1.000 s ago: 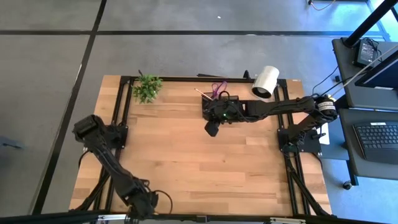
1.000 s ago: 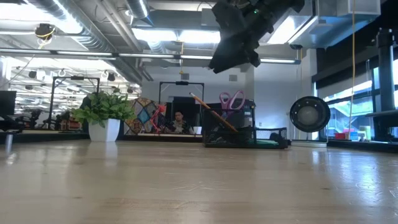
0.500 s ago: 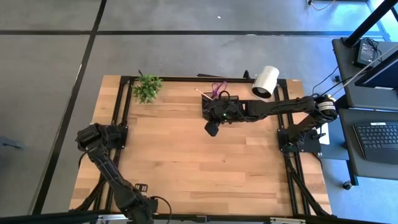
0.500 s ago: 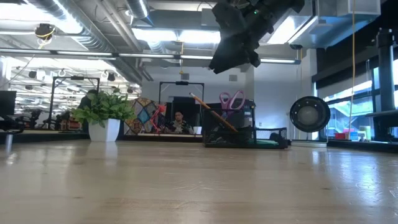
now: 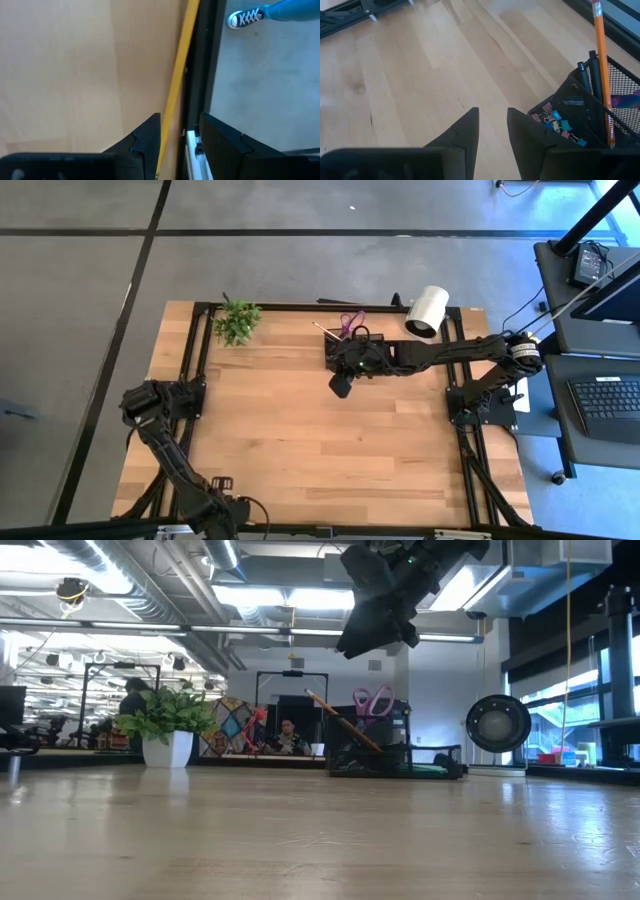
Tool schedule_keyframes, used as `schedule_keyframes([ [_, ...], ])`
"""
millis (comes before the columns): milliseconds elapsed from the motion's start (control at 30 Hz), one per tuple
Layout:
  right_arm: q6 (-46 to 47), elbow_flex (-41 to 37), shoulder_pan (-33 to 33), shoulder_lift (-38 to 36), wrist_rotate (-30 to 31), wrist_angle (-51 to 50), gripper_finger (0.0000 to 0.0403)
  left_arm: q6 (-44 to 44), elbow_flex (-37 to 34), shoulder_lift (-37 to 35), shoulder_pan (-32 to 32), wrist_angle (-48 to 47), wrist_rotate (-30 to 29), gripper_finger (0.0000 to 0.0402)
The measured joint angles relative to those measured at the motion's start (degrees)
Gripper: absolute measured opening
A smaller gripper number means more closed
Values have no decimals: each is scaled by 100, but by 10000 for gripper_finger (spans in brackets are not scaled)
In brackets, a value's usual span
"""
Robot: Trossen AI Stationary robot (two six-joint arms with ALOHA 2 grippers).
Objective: Pick and place office supplies into organizer
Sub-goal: Put the yellow pencil into the black desk organizer
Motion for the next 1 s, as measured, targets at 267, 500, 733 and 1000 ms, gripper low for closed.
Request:
schedule_keyframes([
  [267,0,0,0,0,-1,1,106,4,-2,102,-3,11,64,130],
  [500,-122,0,-2,0,-3,1,106,0,-2,416,-26,42,149,129],
  [733,-129,0,-3,0,-5,1,106,11,32,654,-20,-178,188,113],
  [1000,-149,0,-11,0,73,19,106,605,28,710,75,-309,153,62],
])
